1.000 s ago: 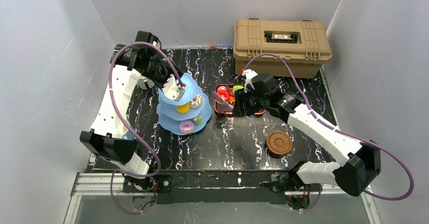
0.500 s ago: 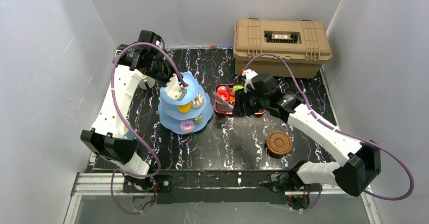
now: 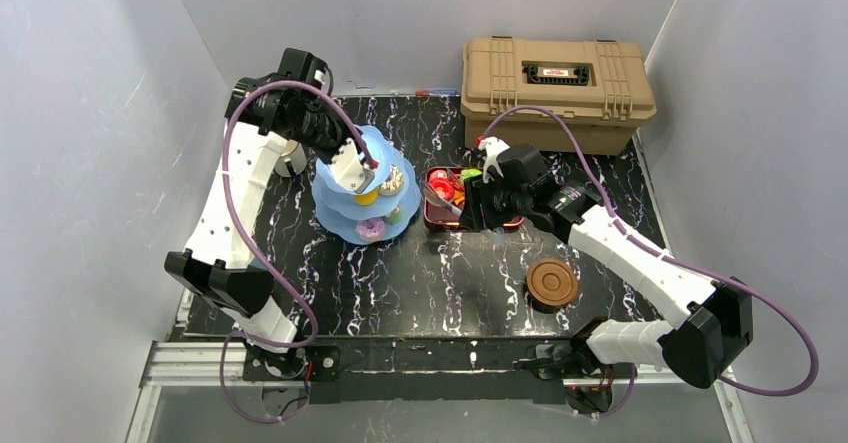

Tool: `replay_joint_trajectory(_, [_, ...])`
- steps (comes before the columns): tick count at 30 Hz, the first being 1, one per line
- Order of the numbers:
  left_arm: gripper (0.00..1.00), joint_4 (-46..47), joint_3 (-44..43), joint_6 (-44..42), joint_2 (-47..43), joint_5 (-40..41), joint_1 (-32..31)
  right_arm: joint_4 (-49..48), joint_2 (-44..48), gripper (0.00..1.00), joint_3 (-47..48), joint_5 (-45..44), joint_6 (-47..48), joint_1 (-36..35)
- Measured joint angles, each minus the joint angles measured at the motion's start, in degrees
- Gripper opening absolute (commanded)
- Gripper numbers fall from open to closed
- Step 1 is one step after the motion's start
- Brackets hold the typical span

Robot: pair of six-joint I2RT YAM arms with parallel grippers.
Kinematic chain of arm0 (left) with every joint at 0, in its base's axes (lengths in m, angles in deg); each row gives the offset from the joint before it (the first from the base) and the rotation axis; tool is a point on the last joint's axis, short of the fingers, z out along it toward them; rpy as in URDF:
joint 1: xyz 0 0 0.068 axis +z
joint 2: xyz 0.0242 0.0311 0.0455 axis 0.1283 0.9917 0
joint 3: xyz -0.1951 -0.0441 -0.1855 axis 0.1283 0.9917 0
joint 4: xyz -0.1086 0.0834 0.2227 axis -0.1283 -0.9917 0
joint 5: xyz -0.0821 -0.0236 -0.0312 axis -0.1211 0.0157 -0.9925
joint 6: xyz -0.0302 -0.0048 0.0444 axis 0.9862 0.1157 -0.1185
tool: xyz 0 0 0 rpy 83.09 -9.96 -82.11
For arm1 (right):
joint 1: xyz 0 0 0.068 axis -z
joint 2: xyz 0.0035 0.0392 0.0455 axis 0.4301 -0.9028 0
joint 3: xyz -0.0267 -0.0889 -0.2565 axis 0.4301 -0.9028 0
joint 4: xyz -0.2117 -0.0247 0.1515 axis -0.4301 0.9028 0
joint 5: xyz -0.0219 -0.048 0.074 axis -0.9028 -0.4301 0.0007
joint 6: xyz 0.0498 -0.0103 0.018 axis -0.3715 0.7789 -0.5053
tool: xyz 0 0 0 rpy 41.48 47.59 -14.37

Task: Serve the afternoon tea
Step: Adjust the desert table at the center of the board.

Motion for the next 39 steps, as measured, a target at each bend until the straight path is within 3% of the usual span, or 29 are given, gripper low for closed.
replay_joint_trajectory(7, [0.0, -2.01, -1.92, 0.59, -0.02, 10.14, -6.36, -0.02, 0.0, 0.01, -0.02, 0.11, -0.02, 0.0])
replay_joint_trajectory(12, [0.0, -2.86, -1.92, 6.25, -0.02, 14.49, -8.81, -0.02, 0.0, 0.01, -0.02, 0.2, -0.04, 0.0])
replay_joint_trajectory(21, [0.0, -6.25, -11.43, 25.49, 5.49, 17.53, -9.25, 0.0, 0.0, 0.01, -0.02, 0.17, -0.04, 0.0])
replay_joint_trajectory(30, [0.13, -6.23, -11.39, 43.63, 9.09, 18.36, -8.57, 0.02, 0.31, 0.01, -0.02, 0.17, -0.09, 0.0])
replay_joint_trajectory(34, [0.16, -6.23, -11.41, 54.16, 9.05, 16.92, -6.58, 0.0, 0.33, 0.01, -0.02, 0.2, -0.17, 0.0])
replay_joint_trajectory(39, [0.16, -6.25, -14.16, 61.4, 9.79, 15.39, -5.14, -0.02, 0.39, 0.01, -0.09, 0.2, -0.33, 0.0])
